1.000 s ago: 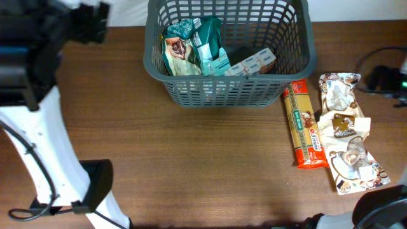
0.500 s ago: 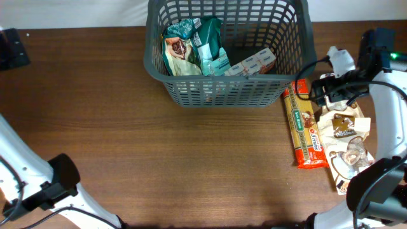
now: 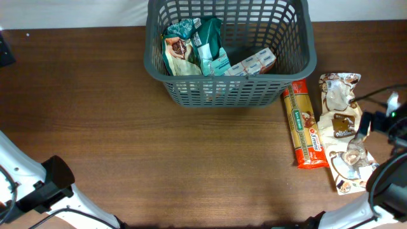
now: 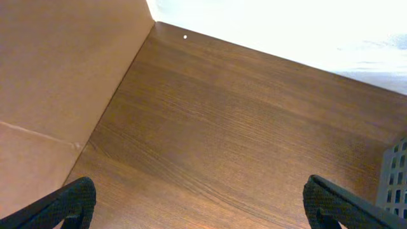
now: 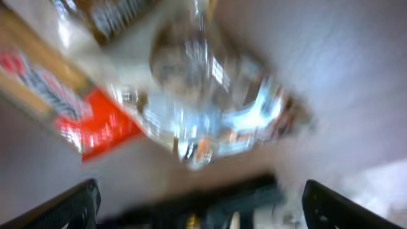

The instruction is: Pack container

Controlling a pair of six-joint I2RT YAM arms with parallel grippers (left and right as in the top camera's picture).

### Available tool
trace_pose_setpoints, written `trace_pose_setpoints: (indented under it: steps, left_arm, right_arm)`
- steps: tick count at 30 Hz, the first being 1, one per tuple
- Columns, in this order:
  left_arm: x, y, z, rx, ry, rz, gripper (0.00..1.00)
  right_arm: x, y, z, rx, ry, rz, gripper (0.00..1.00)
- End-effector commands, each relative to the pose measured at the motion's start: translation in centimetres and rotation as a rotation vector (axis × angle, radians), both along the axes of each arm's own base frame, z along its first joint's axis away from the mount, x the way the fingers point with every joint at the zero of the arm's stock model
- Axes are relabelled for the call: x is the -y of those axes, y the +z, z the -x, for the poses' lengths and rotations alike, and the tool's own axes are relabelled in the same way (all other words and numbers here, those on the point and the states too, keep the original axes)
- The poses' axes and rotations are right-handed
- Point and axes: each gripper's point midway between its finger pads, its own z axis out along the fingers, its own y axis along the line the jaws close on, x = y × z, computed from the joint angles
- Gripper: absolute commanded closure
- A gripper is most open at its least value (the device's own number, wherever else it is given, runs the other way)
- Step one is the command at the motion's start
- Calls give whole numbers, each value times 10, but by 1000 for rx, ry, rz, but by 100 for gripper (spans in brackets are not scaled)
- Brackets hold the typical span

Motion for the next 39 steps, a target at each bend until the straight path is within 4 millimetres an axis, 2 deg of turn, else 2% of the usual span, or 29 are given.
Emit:
trace_pose_setpoints:
  steps: [1,5,10,12,17,22,26,29,36,39]
  left_arm:
    - [-4,-15,-10,-18,-2,37,1]
    - [-8,-25,-15,-39,0,49,1]
    - [-13,-41,-23,-68,0,68,1]
    - [-16,-41,-27,-62,-2,61,1]
    - [-19,-36,-32,-39,-16,30,1]
    - [-19,-35,-33,-35,-16,28,1]
    - [-19,-36,-32,-39,-13,35,1]
    - [-19,-36,-32,-34,1,48,1]
    - [-19,-37,-32,-36,0,49,1]
    - [-18,-38,-32,-39,-1,50,1]
  right_arm:
    - [-6,-9,13,-70,-80,-82,1]
    - [-9,-15,18,-93,-61,-113,1]
    - [1,-38,8,-17,52,-99,1]
    - [11,-56,-6,55,103,-55,1]
    - [32,-77,-35,188,176,36,1]
    - [49,-84,-64,317,288,102,1]
    - [57,-82,-88,420,327,135,1]
    - [46,-77,-111,532,356,99,1]
    - [-1,-64,-163,712,529,27,1]
    - [-20,-65,-174,719,664,31,1]
